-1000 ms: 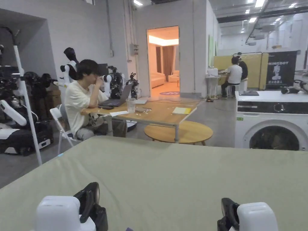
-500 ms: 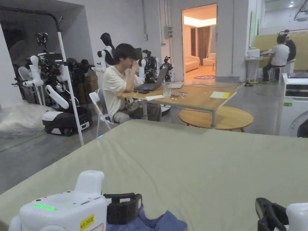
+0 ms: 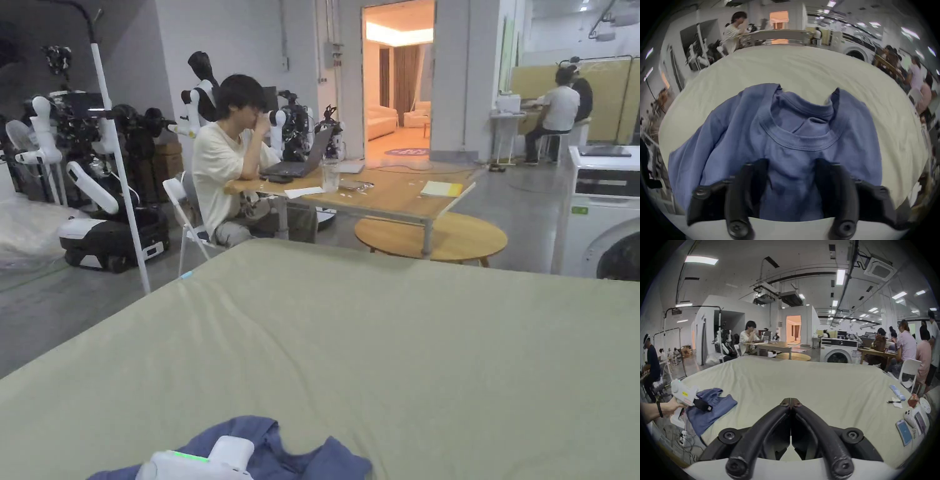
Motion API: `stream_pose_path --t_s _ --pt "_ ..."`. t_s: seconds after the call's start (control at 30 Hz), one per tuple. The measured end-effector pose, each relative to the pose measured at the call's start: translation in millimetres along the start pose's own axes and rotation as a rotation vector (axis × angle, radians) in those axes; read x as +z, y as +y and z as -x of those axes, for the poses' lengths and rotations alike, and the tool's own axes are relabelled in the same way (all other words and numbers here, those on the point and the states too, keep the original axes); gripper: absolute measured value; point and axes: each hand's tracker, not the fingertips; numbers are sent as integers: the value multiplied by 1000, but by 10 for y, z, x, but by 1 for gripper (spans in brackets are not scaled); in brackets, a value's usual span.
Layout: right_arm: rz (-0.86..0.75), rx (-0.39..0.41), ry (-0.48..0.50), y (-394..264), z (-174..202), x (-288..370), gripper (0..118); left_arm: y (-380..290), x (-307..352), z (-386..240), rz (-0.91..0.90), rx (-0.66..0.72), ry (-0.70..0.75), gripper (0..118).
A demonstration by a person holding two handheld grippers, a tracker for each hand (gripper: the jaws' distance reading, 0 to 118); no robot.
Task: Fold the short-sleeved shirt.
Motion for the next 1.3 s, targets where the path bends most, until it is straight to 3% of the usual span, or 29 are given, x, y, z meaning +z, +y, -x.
stream_pose_path --t_s 0.07,0.13,0.2,0.27,0.3,0.4,0.5,0.7,0.8,0.9,0.97,1.17,1.23,1.3 --pt "5 -84 41 7 -59 -11 0 -35 -61 -63 -27 -6 13 0" --pt "1 -100 51 9 -63 26 0 -74 -50 -46 -24 11 26 0" --pt "-6 -86 75 20 -52 84 0 -36 124 72 -62 150 -48 0" --pt "-12 -52 66 36 -37 112 0 71 421 280 -219 324 -140 0" --pt "-12 -51 69 37 -37 123 0 168 610 300 -272 333 -150 0" --pt "-10 -92 105 48 -92 143 0 615 1213 290 -372 172 -55 0" --pt "-14 -134 120 68 -156 184 0 1218 1838 179 -537 182 -74 0" --pt "-77 -88 35 217 -331 516 0 2386 2575 -593 -710 -72 -23 0" --pt "-111 -125 -3 270 -518 685 0 2728 2339 -1063 -695 -160 -48 0" --pt "-133 -161 -45 239 -709 837 0 2636 1803 -1677 -619 -209 -152 0" --pt "-170 -190 -109 164 -824 940 0 2420 1292 -2214 -514 -216 -298 0" --pt "-142 -228 -179 92 -1105 1125 0 1181 101 -3949 -239 -277 -627 0" --pt "-140 -264 -185 84 -1178 1162 0 742 -100 -4434 -138 -281 -751 0" --pt "-140 -268 -199 81 -1218 1219 0 246 -127 -4824 -56 -371 -814 0"
